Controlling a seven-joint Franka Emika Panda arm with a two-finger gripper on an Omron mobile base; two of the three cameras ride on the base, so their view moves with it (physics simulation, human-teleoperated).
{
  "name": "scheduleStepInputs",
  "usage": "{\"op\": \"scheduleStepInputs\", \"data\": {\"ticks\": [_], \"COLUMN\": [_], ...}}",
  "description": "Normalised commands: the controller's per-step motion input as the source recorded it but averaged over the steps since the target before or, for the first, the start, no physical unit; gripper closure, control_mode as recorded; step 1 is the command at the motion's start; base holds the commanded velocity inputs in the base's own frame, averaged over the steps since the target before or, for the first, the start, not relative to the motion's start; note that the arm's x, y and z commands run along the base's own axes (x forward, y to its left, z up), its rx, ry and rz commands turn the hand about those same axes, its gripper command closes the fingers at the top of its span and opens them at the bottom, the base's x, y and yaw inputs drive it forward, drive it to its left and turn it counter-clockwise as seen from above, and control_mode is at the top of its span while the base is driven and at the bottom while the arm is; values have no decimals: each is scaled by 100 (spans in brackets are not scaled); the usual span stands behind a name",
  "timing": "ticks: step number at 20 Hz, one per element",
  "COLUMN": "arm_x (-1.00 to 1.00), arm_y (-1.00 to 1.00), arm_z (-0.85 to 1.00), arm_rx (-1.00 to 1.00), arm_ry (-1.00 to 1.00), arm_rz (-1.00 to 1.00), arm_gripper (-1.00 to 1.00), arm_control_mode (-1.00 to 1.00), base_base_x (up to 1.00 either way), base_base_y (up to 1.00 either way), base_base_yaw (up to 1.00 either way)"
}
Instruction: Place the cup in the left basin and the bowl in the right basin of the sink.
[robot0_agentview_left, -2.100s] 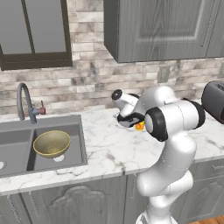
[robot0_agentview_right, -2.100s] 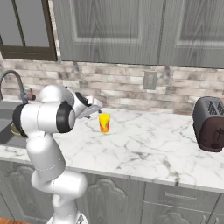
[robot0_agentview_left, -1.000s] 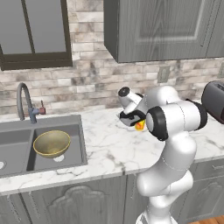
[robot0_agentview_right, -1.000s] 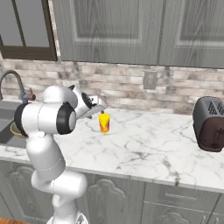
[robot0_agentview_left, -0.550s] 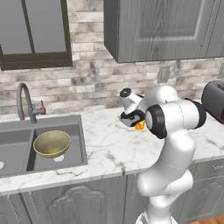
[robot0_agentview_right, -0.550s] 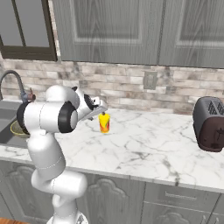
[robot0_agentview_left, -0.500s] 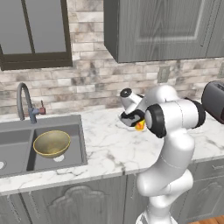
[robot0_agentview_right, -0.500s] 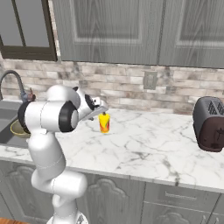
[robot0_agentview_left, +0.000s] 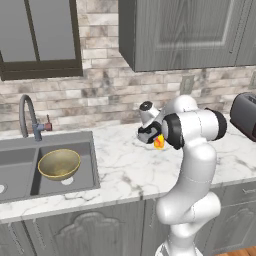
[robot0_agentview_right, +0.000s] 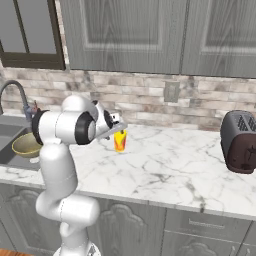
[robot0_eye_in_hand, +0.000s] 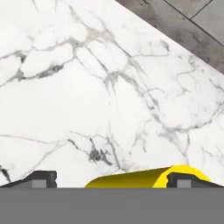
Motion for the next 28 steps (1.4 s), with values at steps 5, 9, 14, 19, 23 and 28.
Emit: {"op": "scheduleStepInputs", "data": {"ticks": [5, 9, 14, 19, 23, 28], "arm_x": [26, 5, -5, -23, -59, -54], "arm_y": [0, 2, 0, 0, 0, 0], "arm_z": [-20, -9, 0, 0, 0, 5], "arm_rx": [3, 0, 2, 0, 0, 0], "arm_ry": [8, 3, 0, 0, 0, 0], "arm_rz": [4, 1, 0, 0, 0, 0], "arm_gripper": [100, 100, 100, 100, 100, 100], "arm_control_mode": [-100, -100, -100, -100, -100, -100], "base_base_x": [0, 0, 0, 0, 0, 0], "base_base_y": [0, 0, 0, 0, 0, 0], "base_base_yaw": [0, 0, 0, 0, 0, 0]}}
